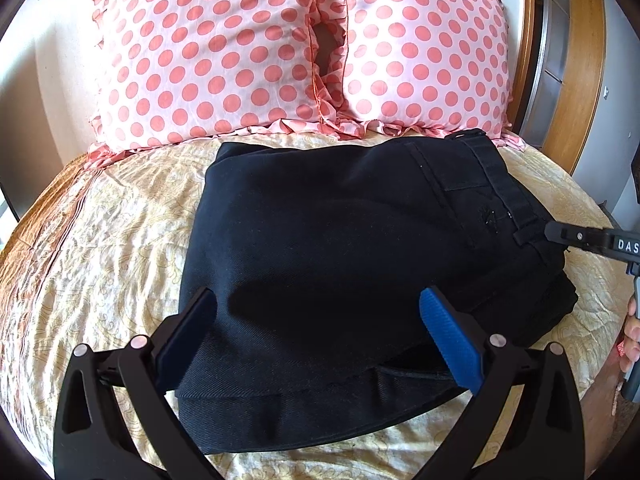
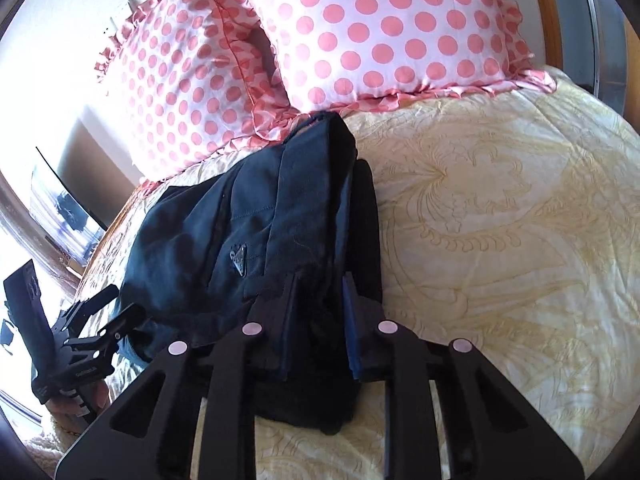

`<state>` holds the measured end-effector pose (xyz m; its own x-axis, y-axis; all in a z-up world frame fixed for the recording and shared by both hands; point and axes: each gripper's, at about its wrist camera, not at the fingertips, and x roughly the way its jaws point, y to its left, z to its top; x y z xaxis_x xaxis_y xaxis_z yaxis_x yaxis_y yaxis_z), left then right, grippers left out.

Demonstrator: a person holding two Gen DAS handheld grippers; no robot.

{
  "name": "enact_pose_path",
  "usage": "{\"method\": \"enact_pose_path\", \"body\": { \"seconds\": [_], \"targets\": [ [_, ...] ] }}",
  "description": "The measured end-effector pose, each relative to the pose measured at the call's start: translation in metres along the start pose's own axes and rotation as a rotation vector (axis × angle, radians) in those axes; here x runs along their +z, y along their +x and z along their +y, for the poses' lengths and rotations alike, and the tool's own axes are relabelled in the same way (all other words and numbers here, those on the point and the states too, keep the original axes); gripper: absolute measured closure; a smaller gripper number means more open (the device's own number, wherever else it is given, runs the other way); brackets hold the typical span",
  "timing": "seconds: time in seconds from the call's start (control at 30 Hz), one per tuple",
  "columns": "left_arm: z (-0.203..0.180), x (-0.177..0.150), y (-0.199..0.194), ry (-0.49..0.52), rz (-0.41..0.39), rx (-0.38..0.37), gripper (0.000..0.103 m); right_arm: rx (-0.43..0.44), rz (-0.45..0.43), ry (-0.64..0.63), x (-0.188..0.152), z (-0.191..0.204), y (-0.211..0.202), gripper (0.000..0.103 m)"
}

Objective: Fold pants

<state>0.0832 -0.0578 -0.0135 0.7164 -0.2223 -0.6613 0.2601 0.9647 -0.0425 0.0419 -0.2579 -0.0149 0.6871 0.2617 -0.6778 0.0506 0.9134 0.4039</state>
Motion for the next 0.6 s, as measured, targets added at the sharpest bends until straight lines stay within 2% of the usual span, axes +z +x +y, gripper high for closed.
{"method": "enact_pose_path", "body": {
  "seconds": [0.1, 0.17, 0.3, 0.4, 0.5, 0.6],
  "targets": [
    [0.002, 0.001, -0.003, 0.000, -0.013, -0.016, 0.002, -0.003, 0.022, 0.021, -0.008, 0.001, -0.008, 0.082],
    [0.001, 0.002, -0.003, 0.004, -0.023, -0.024, 0.002, -0.028, 0.026, -0.011, -0.010, 0.004, -0.008, 0.083],
    [0.003, 0.007, -0.007, 0.019, -0.034, -0.033, 0.002, -0.040, 0.028, -0.018, -0.004, 0.001, -0.005, 0.079],
    [0.013, 0.013, -0.015, 0.003, -0.072, -0.008, 0.002, -0.044, 0.041, -0.027, 0.003, 0.000, 0.000, 0.073],
    [0.023, 0.017, -0.018, -0.029, -0.074, -0.008, 0.002, -0.035, 0.042, -0.040, 0.008, -0.001, 0.007, 0.068],
    [0.023, 0.017, -0.018, -0.030, -0.072, -0.008, 0.002, -0.022, 0.048, -0.063, 0.009, 0.000, 0.012, 0.058]
  ]
}}
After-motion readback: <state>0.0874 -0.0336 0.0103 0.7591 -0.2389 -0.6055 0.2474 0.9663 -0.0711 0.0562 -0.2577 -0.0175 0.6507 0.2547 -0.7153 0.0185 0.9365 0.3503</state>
